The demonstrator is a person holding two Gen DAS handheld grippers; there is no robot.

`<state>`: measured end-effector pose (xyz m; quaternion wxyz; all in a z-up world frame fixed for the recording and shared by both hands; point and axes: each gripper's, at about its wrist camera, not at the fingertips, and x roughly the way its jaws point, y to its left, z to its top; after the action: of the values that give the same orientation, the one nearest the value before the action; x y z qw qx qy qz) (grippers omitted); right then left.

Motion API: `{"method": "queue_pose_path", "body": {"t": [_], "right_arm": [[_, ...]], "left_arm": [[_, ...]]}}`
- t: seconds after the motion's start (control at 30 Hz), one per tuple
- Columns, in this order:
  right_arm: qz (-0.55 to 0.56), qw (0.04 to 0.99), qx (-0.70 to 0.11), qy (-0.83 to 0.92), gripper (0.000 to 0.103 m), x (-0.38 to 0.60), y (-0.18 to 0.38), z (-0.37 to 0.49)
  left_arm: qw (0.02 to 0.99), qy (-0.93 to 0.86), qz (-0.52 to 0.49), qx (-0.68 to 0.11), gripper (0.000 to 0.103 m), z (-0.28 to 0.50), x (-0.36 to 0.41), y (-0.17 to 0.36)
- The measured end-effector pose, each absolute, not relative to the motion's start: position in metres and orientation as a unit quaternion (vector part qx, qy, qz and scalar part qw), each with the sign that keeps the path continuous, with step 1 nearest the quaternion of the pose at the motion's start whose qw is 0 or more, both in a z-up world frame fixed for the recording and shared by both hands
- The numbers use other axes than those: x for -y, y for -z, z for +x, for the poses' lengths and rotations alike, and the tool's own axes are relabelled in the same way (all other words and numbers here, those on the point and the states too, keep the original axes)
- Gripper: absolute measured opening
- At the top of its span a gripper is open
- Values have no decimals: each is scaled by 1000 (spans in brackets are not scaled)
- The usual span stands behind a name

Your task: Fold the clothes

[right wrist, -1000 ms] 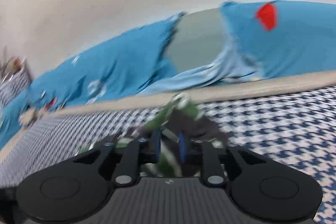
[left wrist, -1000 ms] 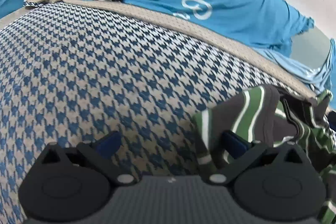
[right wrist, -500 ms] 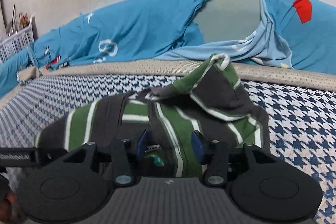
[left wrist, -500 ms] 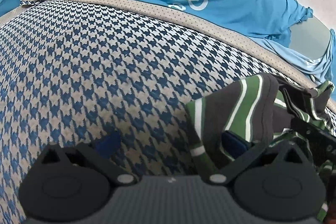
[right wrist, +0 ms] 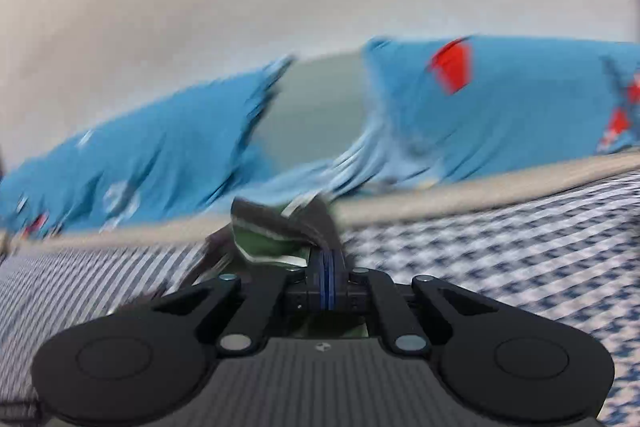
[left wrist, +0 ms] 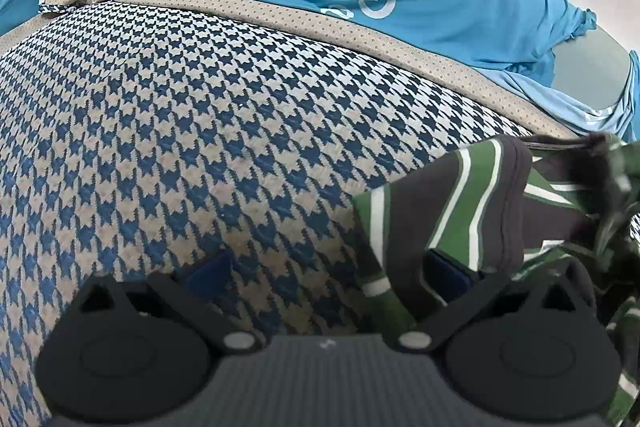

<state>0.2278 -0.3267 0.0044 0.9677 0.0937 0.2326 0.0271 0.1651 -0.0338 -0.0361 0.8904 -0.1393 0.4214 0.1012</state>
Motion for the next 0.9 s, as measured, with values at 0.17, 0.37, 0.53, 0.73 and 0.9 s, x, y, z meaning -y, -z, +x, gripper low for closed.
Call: {"method": "queue_pose_path", "body": {"t": [0.17,0.37,0.53,0.73,0.9], "right_arm": [[117,967,-221,45,4,351,-11,230],[134,958,-222,123,5,373,-13,233],[137,955,-213,154,16,382,-20,227],[132,958,-214,142,17,384,-31,220],[131,961,-230,75,25,369,-35,213]], "left_arm": [[890,-103,-139,-422,103,165,34,36],[889,-104,-142,-423,103,165,33,35],[886,-113,-148,-424,103,163,29,34],[896,-134,-122,-405,103,159,30,23],[901,-121,-127,-398,103,154,28,16]]}}
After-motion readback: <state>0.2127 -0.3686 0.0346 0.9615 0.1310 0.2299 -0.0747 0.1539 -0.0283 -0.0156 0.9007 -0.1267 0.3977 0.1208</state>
